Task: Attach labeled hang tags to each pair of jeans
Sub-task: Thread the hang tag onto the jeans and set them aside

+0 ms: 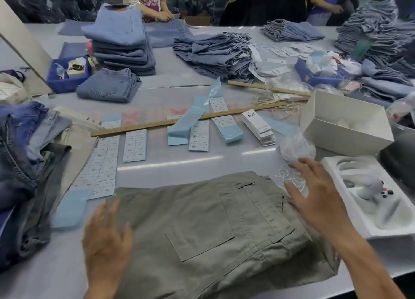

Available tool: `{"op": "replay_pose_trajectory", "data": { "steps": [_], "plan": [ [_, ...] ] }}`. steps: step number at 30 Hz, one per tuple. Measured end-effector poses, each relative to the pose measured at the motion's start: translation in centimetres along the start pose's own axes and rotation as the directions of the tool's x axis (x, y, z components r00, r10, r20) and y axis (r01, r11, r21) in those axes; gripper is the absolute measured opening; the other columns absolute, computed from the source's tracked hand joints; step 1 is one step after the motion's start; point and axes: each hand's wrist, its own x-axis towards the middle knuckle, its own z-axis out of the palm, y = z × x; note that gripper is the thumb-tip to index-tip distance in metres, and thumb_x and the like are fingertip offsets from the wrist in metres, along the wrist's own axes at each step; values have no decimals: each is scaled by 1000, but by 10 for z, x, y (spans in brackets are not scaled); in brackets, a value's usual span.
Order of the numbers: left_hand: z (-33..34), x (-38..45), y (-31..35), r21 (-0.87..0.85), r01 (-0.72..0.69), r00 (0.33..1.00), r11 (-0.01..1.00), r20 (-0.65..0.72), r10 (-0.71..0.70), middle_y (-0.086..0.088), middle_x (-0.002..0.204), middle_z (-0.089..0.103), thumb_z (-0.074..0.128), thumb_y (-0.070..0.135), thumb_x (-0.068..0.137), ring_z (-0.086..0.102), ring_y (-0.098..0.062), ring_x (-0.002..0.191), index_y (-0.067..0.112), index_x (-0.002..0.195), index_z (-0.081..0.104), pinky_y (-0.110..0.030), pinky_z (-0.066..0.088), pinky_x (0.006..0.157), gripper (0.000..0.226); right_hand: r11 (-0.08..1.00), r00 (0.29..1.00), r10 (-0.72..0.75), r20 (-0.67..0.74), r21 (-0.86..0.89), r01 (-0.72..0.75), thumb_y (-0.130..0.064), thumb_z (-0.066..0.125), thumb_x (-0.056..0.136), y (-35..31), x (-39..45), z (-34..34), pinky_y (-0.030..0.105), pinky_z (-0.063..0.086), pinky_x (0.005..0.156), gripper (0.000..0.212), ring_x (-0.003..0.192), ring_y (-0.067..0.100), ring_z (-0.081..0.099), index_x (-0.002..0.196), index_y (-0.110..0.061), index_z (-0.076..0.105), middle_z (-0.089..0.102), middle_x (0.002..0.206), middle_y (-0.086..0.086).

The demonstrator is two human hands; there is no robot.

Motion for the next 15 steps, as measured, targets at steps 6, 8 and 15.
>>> {"op": "replay_pose_trajectory", "data": {
  "steps": [6,8,15],
  "plan": [
    [53,-32,108,-227,-339,853,913,336,400,-1,167,22,33,51,99,25,-29,153,29,154,40,-51,19,121,60,991,884,15,466,-124,49,-56,37,102,-27,-29,64,32,9,125,62,153,8,12,158,-33,24,16,167,-11],
    [74,-52,119,-186,-380,799,906,428,423,5,167,19,29,54,100,21,-27,155,34,156,33,-49,16,119,60,991,843,96,530,-128,-32,-63,30,101,-12,-43,80,29,1,125,64,153,2,8,159,-39,18,12,167,-17],
    [79,-53,107,-212,-373,804,903,412,429,8,166,27,29,56,102,18,-16,154,37,157,33,-43,18,119,57,983,965,182,187,-14,-182,-37,61,95,-5,-56,88,40,41,112,44,135,22,43,136,-21,59,45,146,0]
  ]
}}
